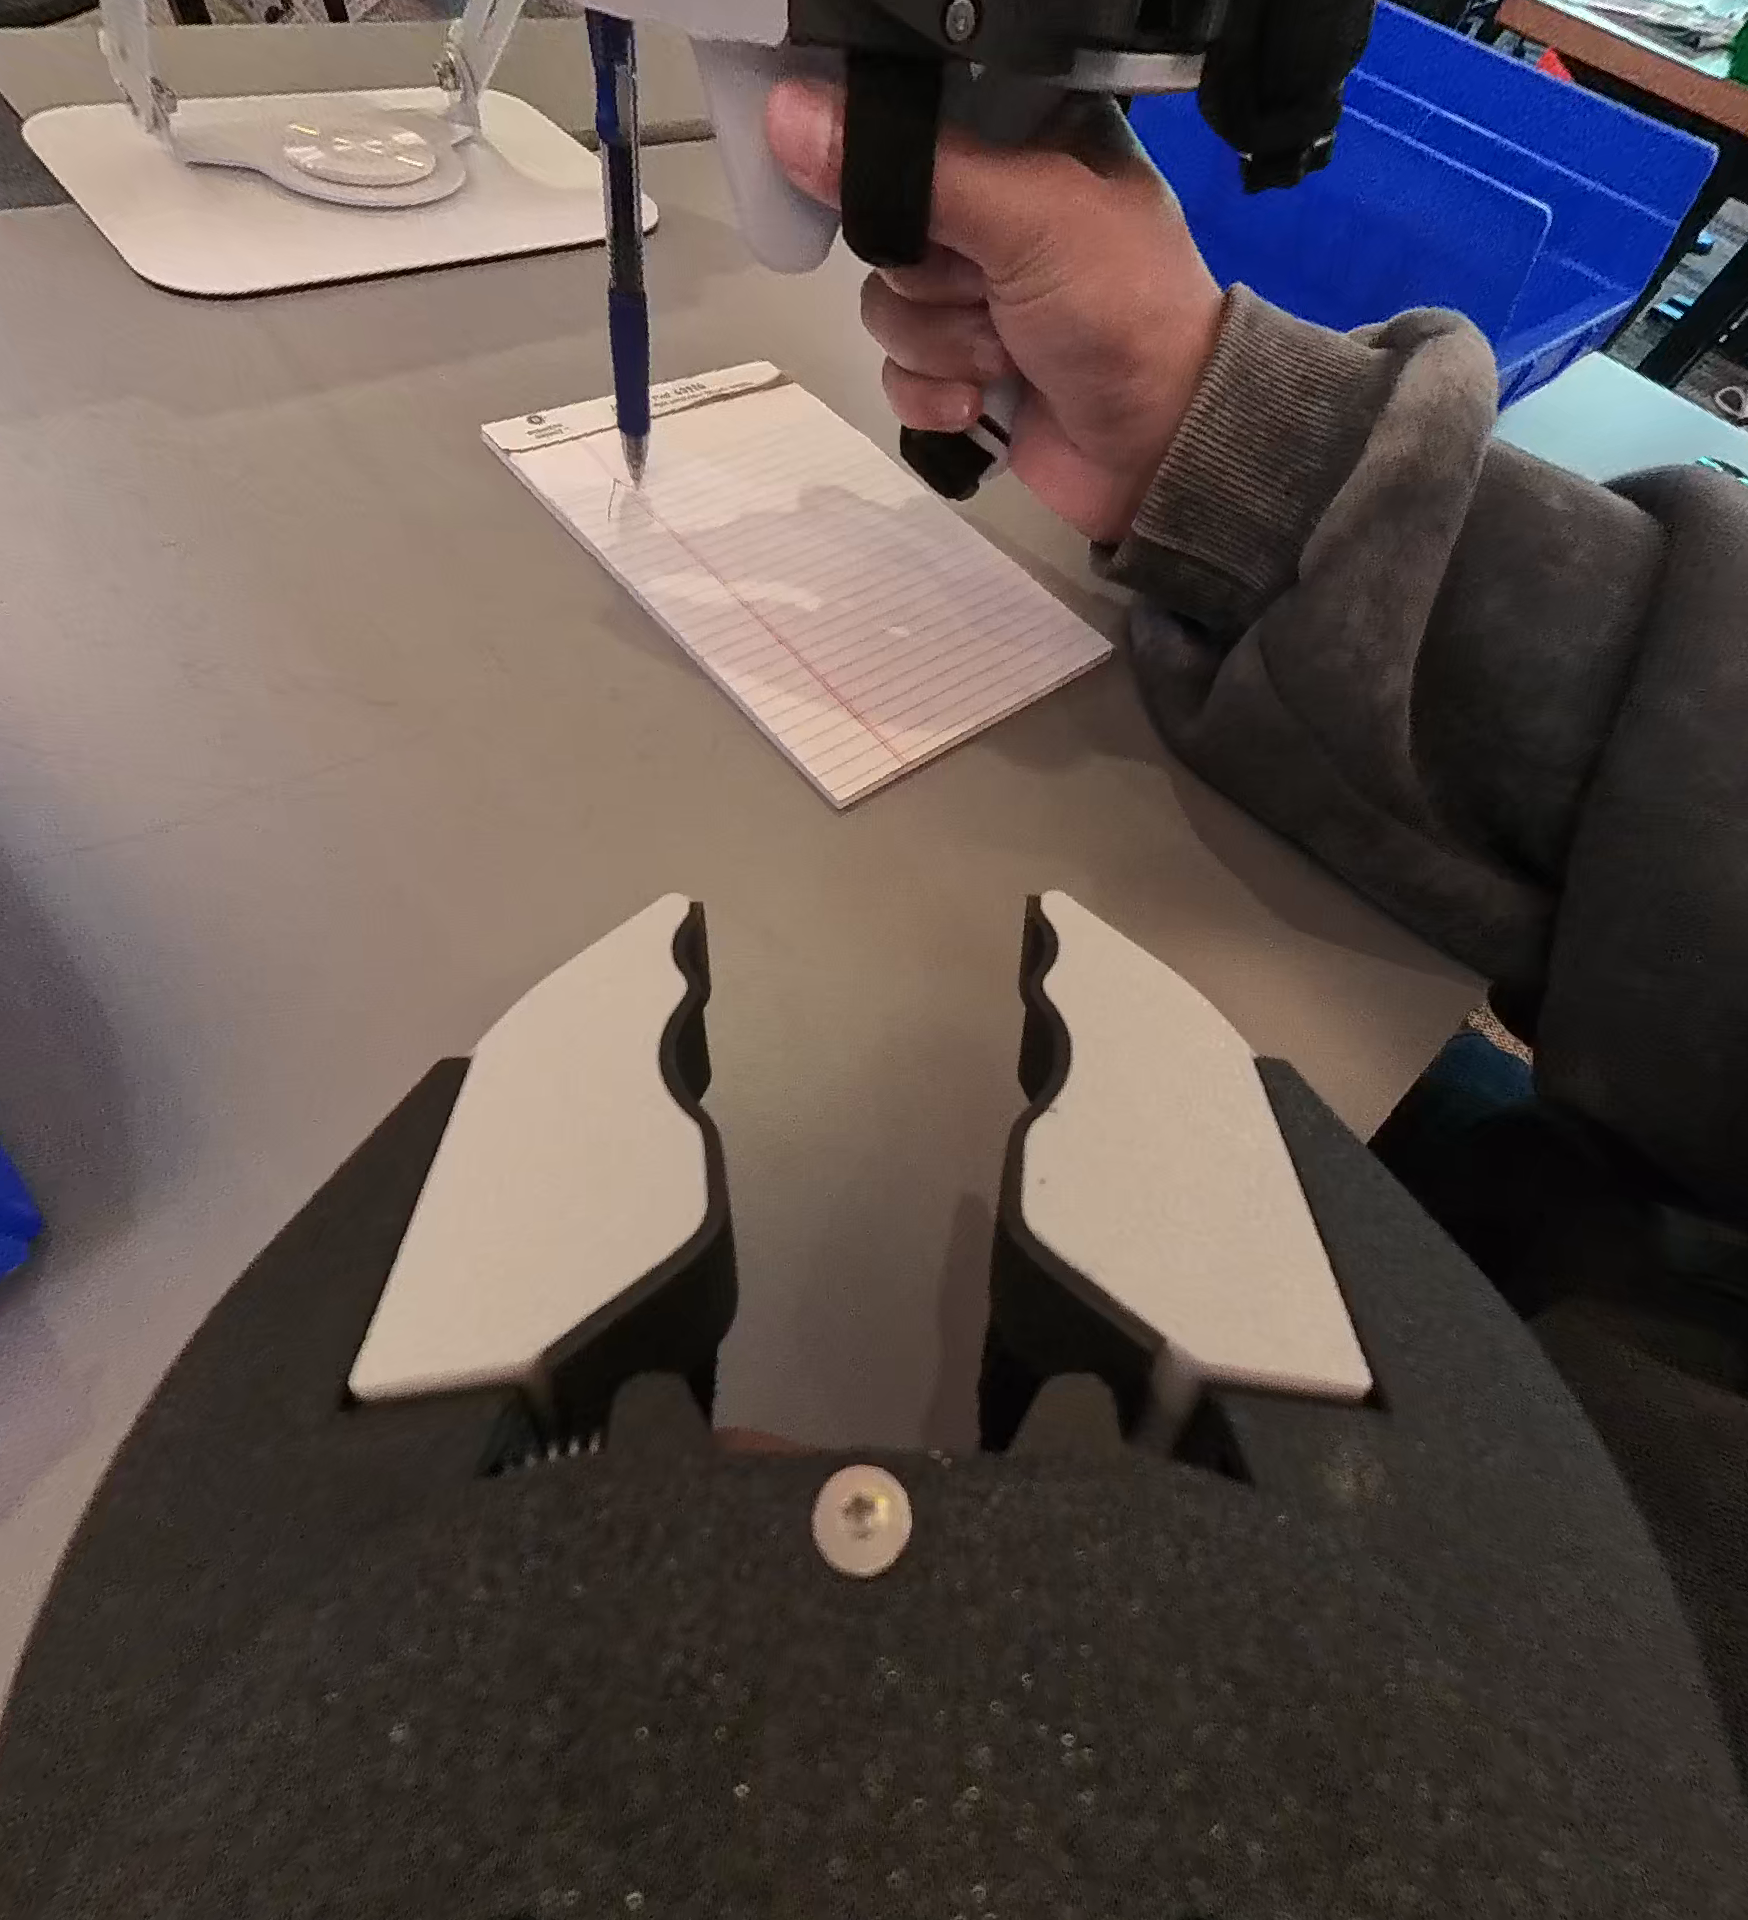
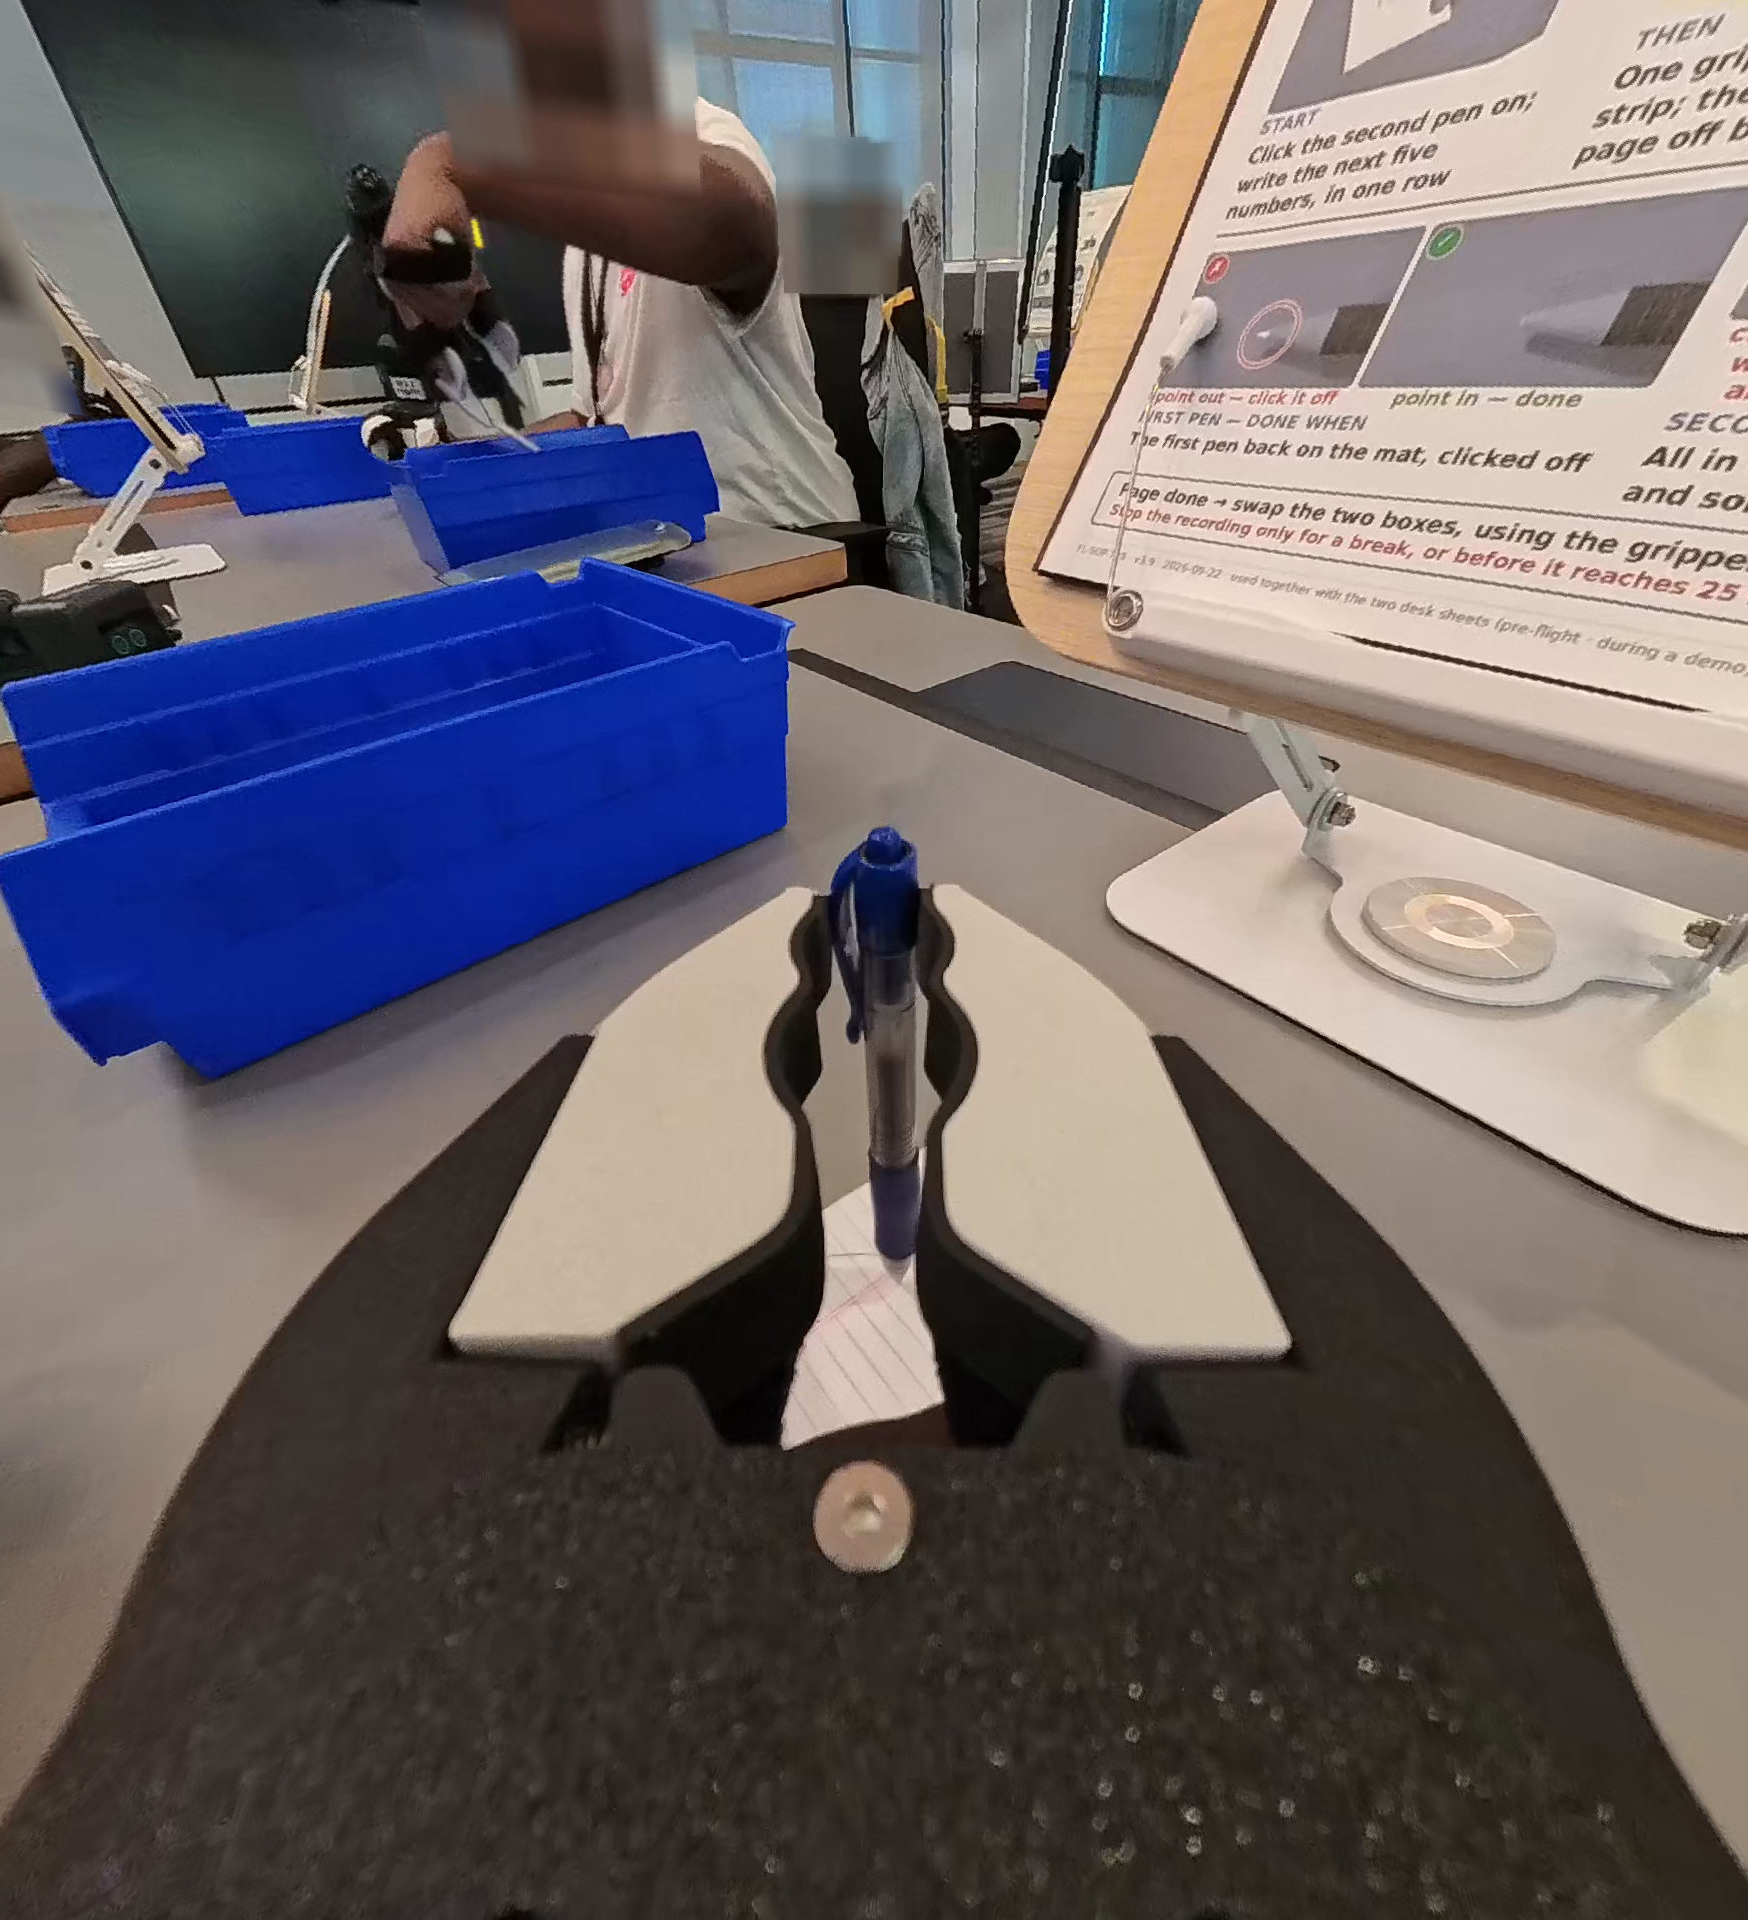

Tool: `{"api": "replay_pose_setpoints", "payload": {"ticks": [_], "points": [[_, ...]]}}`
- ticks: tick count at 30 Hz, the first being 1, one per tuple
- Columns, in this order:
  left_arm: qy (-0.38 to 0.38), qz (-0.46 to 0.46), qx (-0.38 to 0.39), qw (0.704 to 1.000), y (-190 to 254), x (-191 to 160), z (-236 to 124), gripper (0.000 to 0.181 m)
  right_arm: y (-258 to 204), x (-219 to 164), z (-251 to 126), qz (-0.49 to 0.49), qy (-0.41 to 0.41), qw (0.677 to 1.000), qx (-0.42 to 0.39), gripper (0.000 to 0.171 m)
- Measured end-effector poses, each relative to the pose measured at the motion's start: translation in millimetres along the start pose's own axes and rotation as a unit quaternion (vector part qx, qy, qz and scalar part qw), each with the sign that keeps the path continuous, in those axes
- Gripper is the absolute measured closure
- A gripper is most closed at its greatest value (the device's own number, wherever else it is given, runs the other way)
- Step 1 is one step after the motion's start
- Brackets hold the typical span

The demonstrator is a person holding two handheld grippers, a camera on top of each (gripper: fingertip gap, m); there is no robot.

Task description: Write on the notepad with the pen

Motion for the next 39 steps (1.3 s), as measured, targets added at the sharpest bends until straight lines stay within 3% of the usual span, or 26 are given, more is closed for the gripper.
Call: {"api": "replay_pose_setpoints", "payload": {"ticks": [39], "points": [[-0.014, 0.022, 0.005, 1.0, 15.1, 0.0, 4.9, 0.125, -6.7, -15.9, -36.4, 0.009, -0.013, 1.0, -0.007, 0.156]]}}
Point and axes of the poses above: each gripper's, where its closed fingertips meet, z out along the fingers, x out of its top, y = z × x across the jaws, the point moved 9 cm from there along -z, back along the fingers, and after that the axes turned 15 degrees about -y, right-handed, at the moved point
